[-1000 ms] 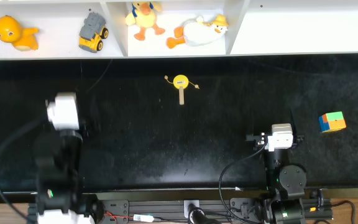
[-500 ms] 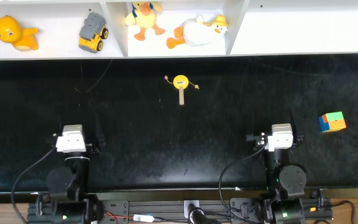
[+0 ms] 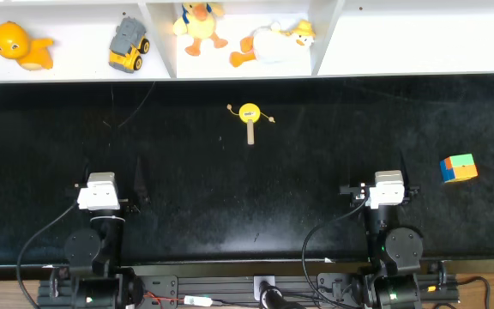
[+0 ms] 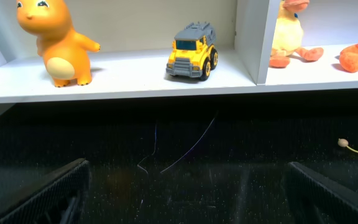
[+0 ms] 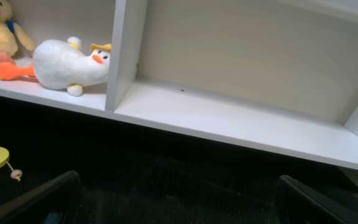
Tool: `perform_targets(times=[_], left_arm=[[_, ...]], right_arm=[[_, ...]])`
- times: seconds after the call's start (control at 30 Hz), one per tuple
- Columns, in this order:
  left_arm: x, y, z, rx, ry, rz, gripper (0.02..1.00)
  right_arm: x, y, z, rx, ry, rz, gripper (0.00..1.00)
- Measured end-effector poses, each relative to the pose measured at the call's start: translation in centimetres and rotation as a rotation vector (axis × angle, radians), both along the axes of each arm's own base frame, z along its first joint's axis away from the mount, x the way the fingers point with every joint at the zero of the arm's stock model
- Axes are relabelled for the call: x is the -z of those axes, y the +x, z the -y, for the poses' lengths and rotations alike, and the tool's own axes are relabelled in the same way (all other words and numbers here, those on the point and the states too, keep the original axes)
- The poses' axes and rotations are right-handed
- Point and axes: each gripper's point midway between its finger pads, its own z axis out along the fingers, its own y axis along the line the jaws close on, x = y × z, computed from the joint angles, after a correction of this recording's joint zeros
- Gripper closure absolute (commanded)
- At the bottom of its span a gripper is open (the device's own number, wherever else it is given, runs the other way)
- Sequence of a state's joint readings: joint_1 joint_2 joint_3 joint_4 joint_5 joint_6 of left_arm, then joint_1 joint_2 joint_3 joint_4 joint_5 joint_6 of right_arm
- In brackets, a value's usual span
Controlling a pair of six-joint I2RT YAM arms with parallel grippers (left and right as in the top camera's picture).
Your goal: Store Toys
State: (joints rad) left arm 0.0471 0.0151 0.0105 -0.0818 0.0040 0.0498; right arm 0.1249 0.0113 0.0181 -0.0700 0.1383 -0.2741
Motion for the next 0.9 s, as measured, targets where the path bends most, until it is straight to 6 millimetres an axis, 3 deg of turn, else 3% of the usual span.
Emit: perform_targets(times=[0.6, 0.77, 0.9], left_arm=[[0.0, 0.0, 0.0, 0.000, 0.000, 0.000, 0.020], [0.0, 0.0, 0.0, 0.002, 0.000, 0.000, 0.020], [0.0, 0.0, 0.1, 0.003, 0.000, 0.001, 0.020]], right_arm=[[0.5, 0.1, 0.0, 0.000, -0.003, -0.023, 0.005], [4.0, 0.6, -0.5, -0.016, 0.046, -0.256, 0.005], [4.6, 0.4, -1.8, -0.038, 0.142, -0.518, 0.005]])
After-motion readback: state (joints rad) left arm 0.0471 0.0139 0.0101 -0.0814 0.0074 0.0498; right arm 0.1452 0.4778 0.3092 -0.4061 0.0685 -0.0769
